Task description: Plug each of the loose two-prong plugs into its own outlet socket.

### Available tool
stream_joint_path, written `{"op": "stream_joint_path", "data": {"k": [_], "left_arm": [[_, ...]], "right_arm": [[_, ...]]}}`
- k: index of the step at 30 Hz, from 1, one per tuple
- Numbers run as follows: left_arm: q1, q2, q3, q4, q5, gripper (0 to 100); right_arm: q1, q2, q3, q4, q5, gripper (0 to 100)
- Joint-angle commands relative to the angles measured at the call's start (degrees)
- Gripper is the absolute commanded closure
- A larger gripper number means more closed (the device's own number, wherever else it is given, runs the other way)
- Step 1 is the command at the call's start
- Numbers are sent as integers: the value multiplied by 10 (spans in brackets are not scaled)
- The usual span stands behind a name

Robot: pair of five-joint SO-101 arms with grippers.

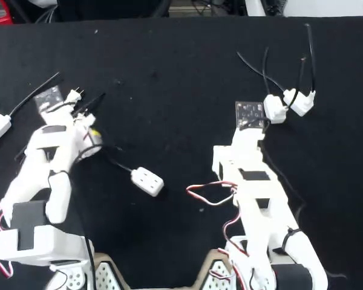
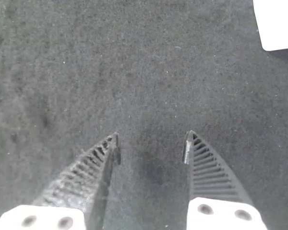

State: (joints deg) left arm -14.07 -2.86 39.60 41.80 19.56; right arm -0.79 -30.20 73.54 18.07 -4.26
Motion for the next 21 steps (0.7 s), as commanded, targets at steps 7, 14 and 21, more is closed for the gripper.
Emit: {"op": "stream_joint_path", "data": {"k": [7, 14, 21], "left_arm": [[-95, -1, -53, 171, -45, 777], [-151, -1, -65, 265, -151, 777], [-187, -1, -115, 315, -279, 777]], "right_arm": [[-11, -20, -40, -12, -7, 794], [-12, -20, -40, -12, -7, 794], [-12, -21, -40, -12, -7, 794]]}}
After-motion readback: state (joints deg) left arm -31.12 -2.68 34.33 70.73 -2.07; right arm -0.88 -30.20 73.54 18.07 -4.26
